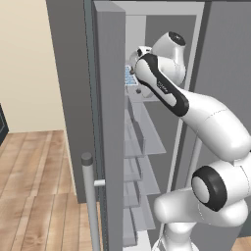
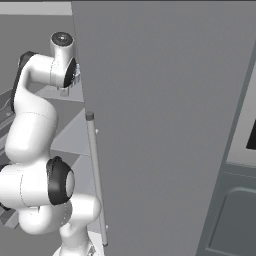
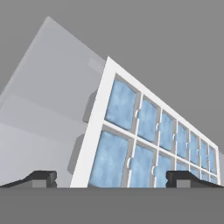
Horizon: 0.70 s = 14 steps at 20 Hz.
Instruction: Open the freezer door, pick up the ice cube tray from the freezer, and place it on the dining counter.
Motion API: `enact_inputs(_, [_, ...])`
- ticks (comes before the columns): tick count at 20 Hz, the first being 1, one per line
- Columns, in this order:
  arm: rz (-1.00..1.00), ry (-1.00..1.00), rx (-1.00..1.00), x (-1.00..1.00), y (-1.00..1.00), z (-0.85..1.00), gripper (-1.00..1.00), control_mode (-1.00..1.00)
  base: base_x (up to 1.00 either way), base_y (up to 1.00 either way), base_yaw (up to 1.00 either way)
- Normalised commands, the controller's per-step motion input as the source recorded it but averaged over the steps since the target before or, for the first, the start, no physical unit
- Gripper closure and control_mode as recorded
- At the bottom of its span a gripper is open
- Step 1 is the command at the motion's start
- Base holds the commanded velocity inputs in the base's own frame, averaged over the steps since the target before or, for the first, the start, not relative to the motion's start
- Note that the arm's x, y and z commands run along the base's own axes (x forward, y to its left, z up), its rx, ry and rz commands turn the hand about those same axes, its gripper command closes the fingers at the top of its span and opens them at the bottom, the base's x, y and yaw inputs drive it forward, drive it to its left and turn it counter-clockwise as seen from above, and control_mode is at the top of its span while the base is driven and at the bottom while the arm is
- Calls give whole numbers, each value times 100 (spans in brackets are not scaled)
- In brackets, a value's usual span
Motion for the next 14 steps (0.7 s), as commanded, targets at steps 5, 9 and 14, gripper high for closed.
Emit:
enact_inputs(5, [3,6,0,19,18,-14,-100,-100,0,0,0])
enact_inputs(9, [2,1,0,16,4,-29,-100,-100,0,0,0])
enact_inputs(14, [0,0,-3,13,0,-21,-100,-100,0,0,0])
